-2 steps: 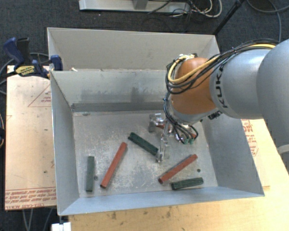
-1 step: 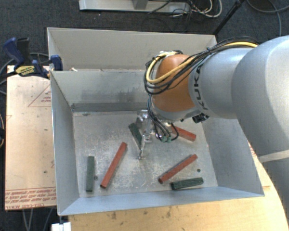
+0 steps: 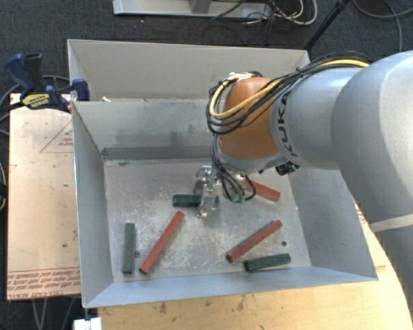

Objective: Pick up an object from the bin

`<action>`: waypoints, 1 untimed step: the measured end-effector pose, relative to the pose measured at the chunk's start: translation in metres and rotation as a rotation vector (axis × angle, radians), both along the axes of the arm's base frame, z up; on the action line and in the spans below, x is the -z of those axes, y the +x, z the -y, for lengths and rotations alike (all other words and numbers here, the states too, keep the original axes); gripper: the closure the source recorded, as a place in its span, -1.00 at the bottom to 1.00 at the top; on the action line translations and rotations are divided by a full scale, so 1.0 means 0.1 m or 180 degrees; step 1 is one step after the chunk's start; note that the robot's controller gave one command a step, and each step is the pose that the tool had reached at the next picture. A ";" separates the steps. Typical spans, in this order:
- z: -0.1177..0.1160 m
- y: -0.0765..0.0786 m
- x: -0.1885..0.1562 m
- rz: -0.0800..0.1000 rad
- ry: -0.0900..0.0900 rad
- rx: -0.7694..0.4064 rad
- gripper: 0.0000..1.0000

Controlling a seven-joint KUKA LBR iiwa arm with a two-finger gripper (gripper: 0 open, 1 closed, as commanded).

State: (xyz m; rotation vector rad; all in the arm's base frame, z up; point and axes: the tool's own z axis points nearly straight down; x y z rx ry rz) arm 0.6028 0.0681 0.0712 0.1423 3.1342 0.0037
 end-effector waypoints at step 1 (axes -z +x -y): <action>0.14 -0.16 -1.44 0.0022 -0.0007 -0.0430 1.00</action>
Offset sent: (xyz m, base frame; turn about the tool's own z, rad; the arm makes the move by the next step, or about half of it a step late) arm -0.0182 -0.0146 0.1395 -0.1365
